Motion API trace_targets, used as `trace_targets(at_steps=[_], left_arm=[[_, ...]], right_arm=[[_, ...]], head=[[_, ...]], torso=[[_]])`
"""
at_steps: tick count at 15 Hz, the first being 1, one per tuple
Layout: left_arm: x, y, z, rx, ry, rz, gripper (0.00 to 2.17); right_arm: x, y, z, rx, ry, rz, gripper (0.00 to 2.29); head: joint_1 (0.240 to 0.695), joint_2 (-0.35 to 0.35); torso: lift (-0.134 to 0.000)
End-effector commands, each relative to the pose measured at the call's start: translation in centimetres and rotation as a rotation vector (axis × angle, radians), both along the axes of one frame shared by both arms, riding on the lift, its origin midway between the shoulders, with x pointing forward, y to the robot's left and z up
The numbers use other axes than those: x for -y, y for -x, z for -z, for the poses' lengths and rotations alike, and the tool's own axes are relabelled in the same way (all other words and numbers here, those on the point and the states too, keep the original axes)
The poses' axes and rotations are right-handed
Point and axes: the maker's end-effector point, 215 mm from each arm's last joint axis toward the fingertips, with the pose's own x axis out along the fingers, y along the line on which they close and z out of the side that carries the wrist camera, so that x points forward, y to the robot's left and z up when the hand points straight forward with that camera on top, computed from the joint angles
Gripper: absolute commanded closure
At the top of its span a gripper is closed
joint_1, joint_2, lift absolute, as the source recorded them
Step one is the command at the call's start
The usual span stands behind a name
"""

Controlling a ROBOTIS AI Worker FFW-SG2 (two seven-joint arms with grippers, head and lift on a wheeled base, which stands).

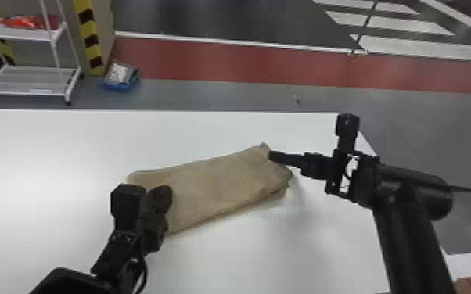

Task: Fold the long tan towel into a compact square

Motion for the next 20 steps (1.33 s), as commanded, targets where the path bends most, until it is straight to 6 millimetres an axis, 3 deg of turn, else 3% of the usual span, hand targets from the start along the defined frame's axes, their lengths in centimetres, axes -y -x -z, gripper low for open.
trace_targets(at_steps=[1, 7, 12, 13, 14, 15, 17, 20], left_arm=[[0.0, -0.2, 0.2, -0.005, -0.001, -0.001, 2.07], [0.5, -0.6, 0.0, -0.001, 0.002, 0.011, 2.07], [0.5, -0.7, 0.2, -0.005, 0.003, 0.010, 2.07], [0.6, -0.7, 0.1, -0.003, 0.003, 0.012, 2.07], [0.6, -0.8, 0.0, -0.001, 0.003, 0.012, 2.07], [0.6, -0.7, 0.1, -0.003, 0.002, 0.012, 2.07], [0.7, -0.6, 0.3, -0.010, -0.002, 0.015, 2.07], [0.9, -0.6, 0.5, -0.018, -0.007, 0.020, 2.07]], right_arm=[[-1.1, 0.2, 1.0, -0.036, 0.065, -0.030, 0.38], [-1.3, 0.7, 2.8, -0.104, 0.090, -0.038, 0.48], [-2.3, 1.3, 2.9, -0.141, 0.078, -0.065, 0.77], [-2.6, 1.6, 3.2, -0.155, 0.070, -0.069, 0.93], [-3.1, 1.8, 2.9, -0.160, 0.041, -0.077, 1.14], [-3.5, 1.9, 2.4, -0.162, 0.022, -0.082, 1.18], [-5.0, 2.5, -0.1, -0.158, -0.003, -0.109, 1.40], [-8.6, 4.6, -3.6, -0.194, -0.062, -0.176, 1.42]], head=[[0.695, -0.186], [0.695, -0.176], [0.695, -0.172], [0.695, -0.170], [0.695, -0.169], [0.695, -0.167], [0.695, -0.161], [0.695, -0.141]], torso=[[-0.123], [-0.123], [-0.123], [-0.123], [-0.123], [-0.123], [-0.123], [-0.123]])
